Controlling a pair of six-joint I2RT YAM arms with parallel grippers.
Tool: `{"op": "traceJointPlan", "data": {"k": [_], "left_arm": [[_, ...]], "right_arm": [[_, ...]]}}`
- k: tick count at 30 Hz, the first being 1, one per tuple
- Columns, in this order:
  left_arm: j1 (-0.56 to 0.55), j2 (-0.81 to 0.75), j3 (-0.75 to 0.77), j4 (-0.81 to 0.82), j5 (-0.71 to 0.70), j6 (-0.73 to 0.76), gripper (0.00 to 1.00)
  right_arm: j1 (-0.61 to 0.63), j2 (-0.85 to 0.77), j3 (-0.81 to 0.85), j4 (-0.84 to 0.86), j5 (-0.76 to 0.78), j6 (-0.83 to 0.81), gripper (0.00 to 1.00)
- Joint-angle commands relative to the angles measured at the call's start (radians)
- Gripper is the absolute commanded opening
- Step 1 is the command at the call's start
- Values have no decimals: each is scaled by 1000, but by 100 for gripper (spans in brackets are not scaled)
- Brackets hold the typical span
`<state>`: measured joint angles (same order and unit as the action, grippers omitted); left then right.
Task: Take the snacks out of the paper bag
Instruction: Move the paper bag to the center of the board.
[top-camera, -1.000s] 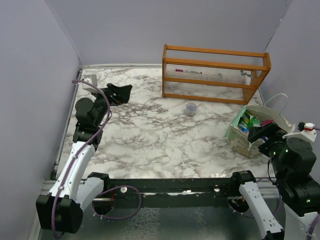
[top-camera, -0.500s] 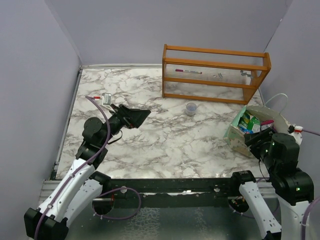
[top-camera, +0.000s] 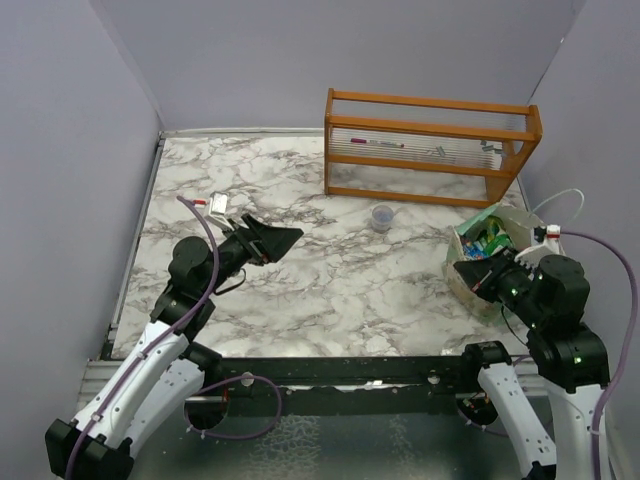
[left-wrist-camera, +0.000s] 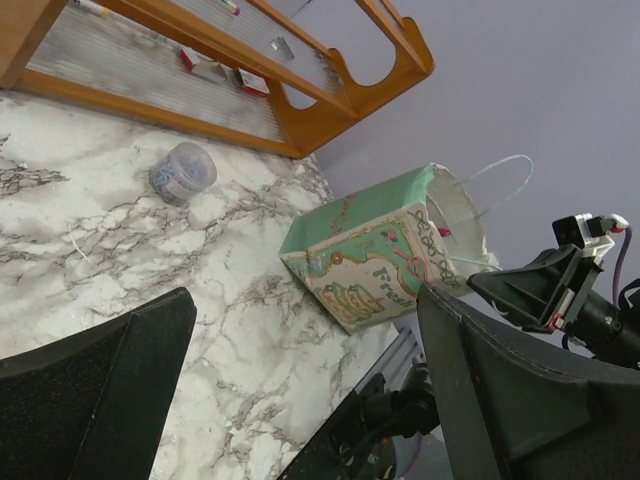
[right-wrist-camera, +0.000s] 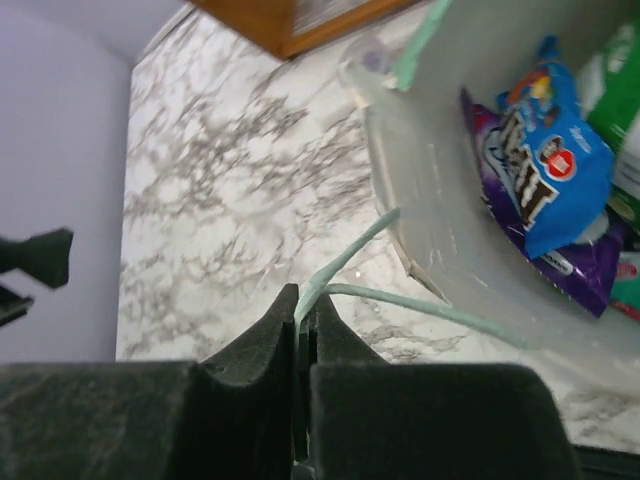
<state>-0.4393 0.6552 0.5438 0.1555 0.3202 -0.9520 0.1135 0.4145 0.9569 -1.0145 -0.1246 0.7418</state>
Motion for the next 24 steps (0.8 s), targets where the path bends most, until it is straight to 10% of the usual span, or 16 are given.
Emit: {"op": "traceJointPlan", "data": {"k": [1, 24], "left_arm": [[-7, -20, 29, -33, -24, -24, 96], [-109, 47, 20, 110, -38, -185, 95]], "right_arm": [[-2, 17, -24, 263, -356, -99, 1], [64, 157, -122, 589, -657, 71, 3]]}}
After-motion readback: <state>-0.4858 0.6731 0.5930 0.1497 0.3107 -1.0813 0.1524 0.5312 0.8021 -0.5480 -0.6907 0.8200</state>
